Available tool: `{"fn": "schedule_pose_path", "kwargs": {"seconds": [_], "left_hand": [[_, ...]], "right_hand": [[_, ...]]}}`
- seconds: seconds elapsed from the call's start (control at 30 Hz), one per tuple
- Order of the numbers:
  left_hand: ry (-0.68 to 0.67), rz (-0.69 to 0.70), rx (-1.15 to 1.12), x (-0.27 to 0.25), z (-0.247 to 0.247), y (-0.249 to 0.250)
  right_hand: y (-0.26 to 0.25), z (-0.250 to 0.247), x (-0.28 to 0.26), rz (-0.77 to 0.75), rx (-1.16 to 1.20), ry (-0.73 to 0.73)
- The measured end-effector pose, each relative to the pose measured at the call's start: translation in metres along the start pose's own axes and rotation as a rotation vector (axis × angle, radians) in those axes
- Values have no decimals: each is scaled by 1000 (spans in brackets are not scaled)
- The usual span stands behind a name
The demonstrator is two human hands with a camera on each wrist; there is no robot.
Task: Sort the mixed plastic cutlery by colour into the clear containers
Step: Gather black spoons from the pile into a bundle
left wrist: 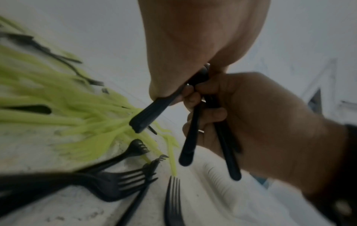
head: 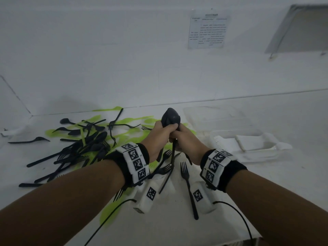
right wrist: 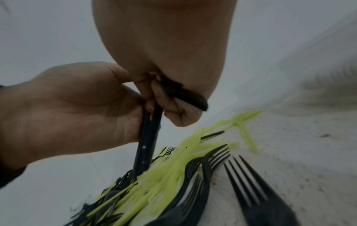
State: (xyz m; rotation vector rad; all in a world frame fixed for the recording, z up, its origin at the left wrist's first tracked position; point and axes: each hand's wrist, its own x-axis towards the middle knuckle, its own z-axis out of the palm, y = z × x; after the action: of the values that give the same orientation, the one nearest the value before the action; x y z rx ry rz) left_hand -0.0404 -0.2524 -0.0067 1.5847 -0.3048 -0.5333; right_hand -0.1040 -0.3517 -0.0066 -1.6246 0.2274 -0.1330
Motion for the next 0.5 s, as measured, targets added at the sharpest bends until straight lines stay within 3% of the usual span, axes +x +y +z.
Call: {"fn": "schedule_pose_path", "kwargs": {"seconds": [0.17,0.33,0.5], "left_hand": [[-22,-13,-40,2,-8,-3],[162,-2,-145,5,-6,-4],[361,50,-308,11,-17,-1]], "right_hand": [[7,-7,0,36,48,3],[15,-3,2,-5,24,49],[22,-11,8,7,-28,243]]}}
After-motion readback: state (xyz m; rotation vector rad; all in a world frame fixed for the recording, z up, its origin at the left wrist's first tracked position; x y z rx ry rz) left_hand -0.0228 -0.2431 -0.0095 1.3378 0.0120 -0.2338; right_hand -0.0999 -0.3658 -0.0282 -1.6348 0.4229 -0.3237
